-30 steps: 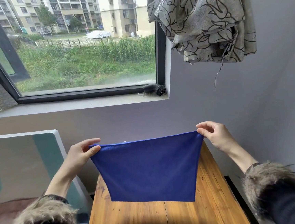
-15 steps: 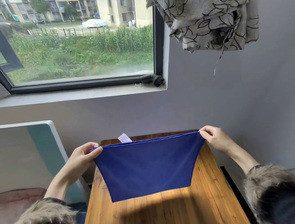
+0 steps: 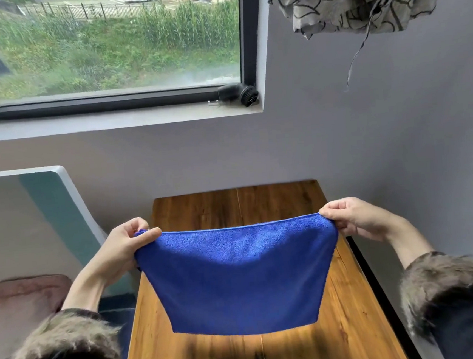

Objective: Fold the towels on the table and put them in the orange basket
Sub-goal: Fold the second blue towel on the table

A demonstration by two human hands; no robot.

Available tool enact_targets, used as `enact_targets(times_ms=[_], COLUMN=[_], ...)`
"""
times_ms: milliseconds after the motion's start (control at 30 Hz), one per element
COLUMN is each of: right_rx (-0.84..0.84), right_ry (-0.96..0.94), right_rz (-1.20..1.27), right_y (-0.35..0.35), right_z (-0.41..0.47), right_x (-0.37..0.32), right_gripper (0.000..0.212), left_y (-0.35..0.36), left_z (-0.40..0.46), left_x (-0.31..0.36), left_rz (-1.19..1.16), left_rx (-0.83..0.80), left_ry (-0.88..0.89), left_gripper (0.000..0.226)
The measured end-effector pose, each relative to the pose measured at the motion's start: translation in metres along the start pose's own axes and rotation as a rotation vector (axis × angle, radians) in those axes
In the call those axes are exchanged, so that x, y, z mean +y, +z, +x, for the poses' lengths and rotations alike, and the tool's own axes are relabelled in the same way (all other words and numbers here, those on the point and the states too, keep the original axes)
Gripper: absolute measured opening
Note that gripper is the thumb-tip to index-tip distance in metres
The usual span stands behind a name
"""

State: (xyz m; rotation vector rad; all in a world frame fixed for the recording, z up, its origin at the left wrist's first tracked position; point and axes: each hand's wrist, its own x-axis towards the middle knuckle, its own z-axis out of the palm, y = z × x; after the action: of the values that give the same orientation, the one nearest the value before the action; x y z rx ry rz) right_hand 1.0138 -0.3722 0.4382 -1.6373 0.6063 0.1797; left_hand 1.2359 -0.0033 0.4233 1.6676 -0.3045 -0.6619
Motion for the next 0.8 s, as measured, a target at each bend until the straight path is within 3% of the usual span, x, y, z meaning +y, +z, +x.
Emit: enact_targets(times_ms=[100,200,500,800], right_rx=[0.06,0.138,0.425,0.65], right_ry=[0.052,0.095,0.047,-0.002], right_rz=[-0.019,-0.058,-0.254,-0.296], right_y=[0.006,0.016,0.031,0.024], right_z=[0.023,0.054,0.18,0.286], right_x=[0.014,0.033,0.101,0.137], right_gripper=[0.017,0.016,0.015,0.019], left_y=[0.007,0.015,0.016,0.03], left_z=[0.018,0.039,0.142,0.249], left_x=[-0.022,-0.05,-0.132,-0.191], left_rz=[0.118,0.287,0.506,0.481], left_rx=[0.021,0.054,0.189,0.291], left_ry=[-0.027,-0.061,-0.088,-0.06], left_gripper=[0.025,0.018,0.019,0.023])
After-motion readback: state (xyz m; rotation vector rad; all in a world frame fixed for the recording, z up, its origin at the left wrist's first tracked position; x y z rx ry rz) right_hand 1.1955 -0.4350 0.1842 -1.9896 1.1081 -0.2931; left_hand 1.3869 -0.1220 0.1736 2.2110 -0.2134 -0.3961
